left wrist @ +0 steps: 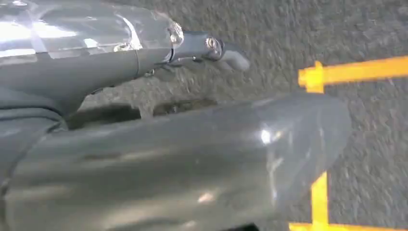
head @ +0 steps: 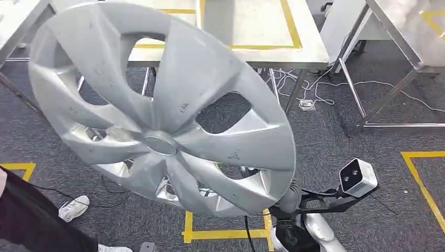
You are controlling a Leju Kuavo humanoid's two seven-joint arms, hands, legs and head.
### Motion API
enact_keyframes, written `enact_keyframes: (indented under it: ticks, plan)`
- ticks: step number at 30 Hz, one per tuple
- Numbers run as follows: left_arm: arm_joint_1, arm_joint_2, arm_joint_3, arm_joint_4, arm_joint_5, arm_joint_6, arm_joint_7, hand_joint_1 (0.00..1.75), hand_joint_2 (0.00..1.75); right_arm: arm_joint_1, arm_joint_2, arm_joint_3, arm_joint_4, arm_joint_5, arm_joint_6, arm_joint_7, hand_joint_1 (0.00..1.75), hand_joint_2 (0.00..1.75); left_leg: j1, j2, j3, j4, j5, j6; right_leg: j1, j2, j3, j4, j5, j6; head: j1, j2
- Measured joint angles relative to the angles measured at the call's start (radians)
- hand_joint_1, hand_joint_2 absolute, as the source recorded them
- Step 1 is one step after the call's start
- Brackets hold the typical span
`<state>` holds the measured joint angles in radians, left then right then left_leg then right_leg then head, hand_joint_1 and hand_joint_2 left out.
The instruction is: Take the parts from the cabinet and place them on the table.
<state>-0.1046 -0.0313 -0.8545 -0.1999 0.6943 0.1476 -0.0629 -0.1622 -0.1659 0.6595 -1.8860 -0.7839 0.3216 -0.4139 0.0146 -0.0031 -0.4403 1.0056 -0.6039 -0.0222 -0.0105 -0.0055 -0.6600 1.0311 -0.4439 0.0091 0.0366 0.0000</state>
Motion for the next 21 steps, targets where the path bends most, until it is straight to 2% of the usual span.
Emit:
enact_keyframes:
  ticks: [1,2,3,4,5,6,7,8,9,10,11,12,13,14,15,16,17,18,19,20,21]
  plan:
    - [-0.003,0.000,0.000,0.000,0.000,0.000,0.000,0.00,0.00,0.001,0.002,0.000,-0.001,0.000,0.000,0.000,1.75,1.75,-0.001,-0.002,-0.004,0.030,0.009,-0.007,-0.007,0.002,0.027,-0.009,-0.006,-0.008,-0.003,0.000]
    - [-0.004,0.000,0.000,0.000,0.000,-0.001,0.000,0.00,0.00,0.000,0.002,0.000,-0.001,0.000,0.000,0.000,1.75,1.75,0.001,-0.001,-0.036,0.096,0.039,-0.012,-0.008,0.000,0.048,-0.019,-0.017,-0.012,-0.007,0.000]
    - [-0.007,0.000,0.000,0.000,0.000,-0.001,-0.001,0.00,0.00,-0.002,0.003,0.000,0.000,-0.001,0.000,-0.001,1.75,1.75,0.003,0.000,-0.090,0.179,0.053,-0.017,-0.008,-0.002,0.069,-0.028,-0.027,-0.016,-0.019,0.000]
    - [-0.006,0.000,0.000,0.000,0.000,-0.001,-0.001,0.00,0.00,-0.002,0.003,-0.001,0.000,-0.001,0.000,-0.002,1.75,1.75,0.004,0.000,-0.146,0.246,0.041,-0.019,-0.009,-0.002,0.087,-0.034,-0.037,-0.018,-0.022,0.000]
    - [-0.002,0.000,0.000,0.000,0.000,-0.001,0.000,0.00,0.00,-0.002,0.002,-0.002,0.000,-0.001,0.000,-0.002,1.75,1.75,0.004,0.000,-0.196,0.291,0.000,-0.020,-0.009,-0.002,0.106,-0.038,-0.051,-0.018,-0.025,0.000]
    - [0.002,0.001,0.000,0.001,0.000,-0.001,0.000,0.00,0.00,0.000,0.002,-0.002,0.000,-0.001,0.000,-0.002,1.75,1.75,0.004,0.001,-0.234,0.306,-0.056,-0.020,-0.009,0.001,0.129,-0.042,-0.066,-0.018,-0.032,0.000]
    - [0.004,0.002,0.000,0.001,0.000,-0.001,0.000,0.00,0.00,0.002,0.002,-0.001,0.000,0.000,0.000,-0.002,1.75,1.75,0.004,0.002,-0.261,0.300,-0.100,-0.020,-0.010,0.003,0.152,-0.045,-0.081,-0.017,-0.037,0.000]
    - [0.004,0.002,0.000,0.001,0.000,-0.001,0.000,0.00,0.00,0.003,0.002,-0.001,0.000,0.000,0.000,-0.002,1.75,1.75,0.003,0.003,-0.280,0.276,-0.122,-0.019,-0.011,0.005,0.179,-0.048,-0.099,-0.014,-0.041,0.000]
    - [0.004,0.002,0.000,0.001,0.000,-0.001,0.000,0.00,0.00,0.003,0.003,-0.001,0.000,0.000,0.000,-0.002,1.75,1.75,0.003,0.006,-0.288,0.231,-0.110,-0.016,-0.012,0.005,0.206,-0.051,-0.118,-0.011,-0.045,0.000]
    - [0.007,0.002,0.000,0.001,0.000,-0.001,0.000,0.00,0.00,0.002,0.003,-0.001,0.000,-0.001,0.000,-0.002,1.75,1.75,0.003,0.011,-0.289,0.165,-0.042,-0.013,-0.014,0.005,0.238,-0.054,-0.140,-0.006,-0.048,0.000]
    - [0.012,0.003,0.000,0.002,0.000,-0.001,0.000,0.00,0.00,0.003,0.003,-0.001,0.000,-0.001,0.000,-0.002,1.75,1.75,0.003,0.022,-0.291,0.097,0.090,-0.010,-0.014,0.005,0.250,-0.057,-0.161,0.001,-0.053,0.000]
    - [0.015,0.003,0.000,0.002,0.000,-0.001,0.000,0.00,0.00,0.003,0.002,-0.001,0.003,-0.001,0.000,-0.002,1.75,1.75,0.001,0.030,-0.300,0.055,0.244,-0.003,-0.010,0.007,0.283,-0.049,-0.181,0.008,-0.064,0.000]
    - [0.016,0.004,0.000,0.002,0.000,-0.001,0.002,0.00,0.00,0.006,0.002,0.000,0.005,0.000,0.001,-0.002,1.75,1.75,-0.003,0.029,-0.292,0.065,0.192,0.008,-0.009,0.013,0.286,-0.064,-0.190,0.014,-0.068,0.000]
    - [0.019,0.004,0.000,0.002,0.000,-0.001,0.000,0.00,0.00,0.003,0.002,0.001,0.006,0.000,-0.001,0.000,1.75,1.75,-0.006,0.026,-0.283,0.066,0.198,0.016,-0.008,0.008,0.301,-0.077,-0.202,0.022,-0.063,0.000]
    - [0.017,0.005,0.000,0.002,0.001,-0.001,0.000,0.00,0.00,0.002,0.004,0.002,0.005,0.001,0.000,0.000,1.75,1.75,-0.004,0.023,-0.275,0.064,0.179,0.024,-0.012,0.008,0.309,-0.068,-0.188,0.027,-0.062,0.000]
    - [0.014,0.004,0.000,0.002,0.000,-0.001,0.000,0.00,0.00,-0.001,0.003,0.004,0.006,0.000,0.000,0.000,1.75,1.75,-0.003,0.018,-0.258,0.065,0.173,0.033,-0.011,0.010,0.282,-0.017,-0.160,0.031,-0.062,0.000]
    - [0.013,0.005,0.000,0.002,0.000,-0.001,0.000,0.00,0.00,-0.004,0.003,0.004,0.005,-0.001,0.000,0.000,1.75,1.75,-0.001,0.017,-0.243,0.056,0.160,0.038,-0.013,0.009,0.235,0.075,-0.118,0.034,-0.050,0.000]
    - [0.012,0.005,0.000,0.002,0.000,-0.001,0.000,0.00,0.00,-0.008,0.002,0.005,0.004,0.000,0.000,-0.001,1.75,1.75,-0.001,0.017,-0.224,0.052,0.146,0.043,-0.013,0.009,0.176,0.165,-0.090,0.036,-0.043,0.000]
    - [0.012,0.005,0.000,0.002,0.000,-0.001,0.000,0.00,0.00,-0.009,0.002,0.005,0.005,-0.001,0.000,-0.001,1.75,1.75,-0.002,0.017,-0.202,0.046,0.132,0.048,-0.011,0.009,0.121,0.231,-0.101,0.037,-0.035,0.000]
    - [0.013,0.005,0.000,0.002,0.000,-0.001,0.000,0.00,0.00,-0.007,0.002,0.005,0.006,-0.001,-0.001,-0.001,1.75,1.75,-0.004,0.017,-0.176,0.038,0.117,0.050,-0.008,0.008,0.074,0.271,-0.147,0.037,-0.029,0.000]
    - [0.014,0.005,0.000,0.002,0.000,-0.001,0.000,0.00,0.00,-0.007,0.001,0.006,0.006,-0.001,-0.001,-0.001,1.75,1.75,-0.007,0.016,-0.147,0.031,0.099,0.053,-0.005,0.008,0.036,0.283,-0.217,0.034,-0.026,0.000]
